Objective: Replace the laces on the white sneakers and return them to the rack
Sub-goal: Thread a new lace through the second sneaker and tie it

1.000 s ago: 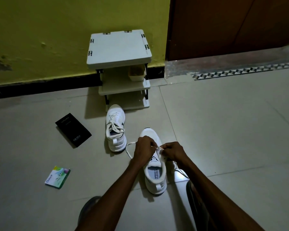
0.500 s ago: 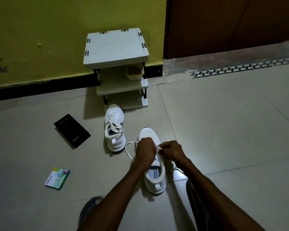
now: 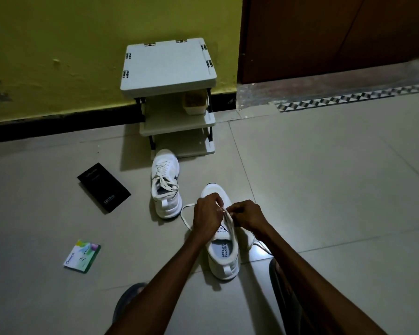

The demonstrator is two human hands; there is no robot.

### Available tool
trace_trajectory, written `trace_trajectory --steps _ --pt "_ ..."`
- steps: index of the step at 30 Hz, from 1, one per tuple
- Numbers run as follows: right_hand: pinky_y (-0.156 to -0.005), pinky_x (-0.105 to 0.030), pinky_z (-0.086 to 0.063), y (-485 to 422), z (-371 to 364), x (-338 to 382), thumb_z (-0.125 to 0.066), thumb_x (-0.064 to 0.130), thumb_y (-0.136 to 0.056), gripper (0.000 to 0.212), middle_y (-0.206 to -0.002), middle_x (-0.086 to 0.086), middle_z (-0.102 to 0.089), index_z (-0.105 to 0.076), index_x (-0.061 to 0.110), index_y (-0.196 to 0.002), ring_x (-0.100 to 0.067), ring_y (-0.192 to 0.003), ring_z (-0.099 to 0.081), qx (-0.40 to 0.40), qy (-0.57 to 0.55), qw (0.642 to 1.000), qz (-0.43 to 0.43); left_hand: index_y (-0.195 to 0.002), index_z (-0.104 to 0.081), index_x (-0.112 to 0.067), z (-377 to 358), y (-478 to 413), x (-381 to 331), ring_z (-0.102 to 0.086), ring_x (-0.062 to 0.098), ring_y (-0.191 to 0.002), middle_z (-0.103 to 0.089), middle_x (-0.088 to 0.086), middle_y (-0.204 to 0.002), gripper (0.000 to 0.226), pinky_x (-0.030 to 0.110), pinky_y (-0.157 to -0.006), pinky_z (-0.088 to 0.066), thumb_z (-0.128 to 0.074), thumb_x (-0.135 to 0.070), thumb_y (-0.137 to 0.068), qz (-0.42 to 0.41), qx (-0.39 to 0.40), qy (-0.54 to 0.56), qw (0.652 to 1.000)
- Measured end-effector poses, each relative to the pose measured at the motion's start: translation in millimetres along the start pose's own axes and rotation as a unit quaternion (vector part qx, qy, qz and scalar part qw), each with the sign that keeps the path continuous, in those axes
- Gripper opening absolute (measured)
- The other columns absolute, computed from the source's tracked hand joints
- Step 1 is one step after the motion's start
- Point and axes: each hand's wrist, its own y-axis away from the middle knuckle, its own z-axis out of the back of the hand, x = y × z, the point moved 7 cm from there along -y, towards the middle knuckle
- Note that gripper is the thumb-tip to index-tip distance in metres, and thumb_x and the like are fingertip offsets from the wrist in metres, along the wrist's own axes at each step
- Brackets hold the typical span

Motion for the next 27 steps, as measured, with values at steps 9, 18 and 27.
trace_trajectory --steps 9,18,27 --pt "-0.066 -0.028 -0.06 3 4 -4 -0.076 0.01 -0.08 0.005 -0.071 -0.002 -0.074 -0.078 0.013 -0.077 -0.013 -0.065 -0.07 -0.063 -0.038 0.997 0.03 -0.099 -0.045 -0.024 -3 1 4 -0.062 0.027 -0.084 -0.066 0.004 -0.086 0.035 0.042 -0.07 -0.051 -0.067 -0.013 -0.074 0.014 0.015 0.005 1.0" --pt "-0.064 -0.03 -0.056 -5 29 11 -0.072 0.009 -0.071 0.011 -0.06 -0.002 -0.068 -0.074 0.011 -0.061 -0.017 -0.06 -0.064 -0.128 -0.13 0.98 -0.074 -0.107 -0.052 -0.01 -15 -11 10 -0.062 0.032 -0.093 -0.068 0.012 -0.097 0.033 0.04 -0.077 -0.051 -0.066 -0.008 -0.077 0.014 0.133 -0.021 0.991" --pt "-0.075 -0.031 -0.06 23 96 139 -0.048 0.007 -0.097 0.014 -0.097 -0.013 -0.069 -0.057 0.007 -0.087 -0.018 -0.078 -0.068 0.106 -0.703 0.703 0.006 -0.11 -0.055 -0.011 -13 -14 -1 -0.062 0.031 -0.093 -0.066 0.012 -0.098 0.033 0.037 -0.077 -0.049 -0.06 -0.003 -0.078 -0.037 0.168 -0.064 0.983"
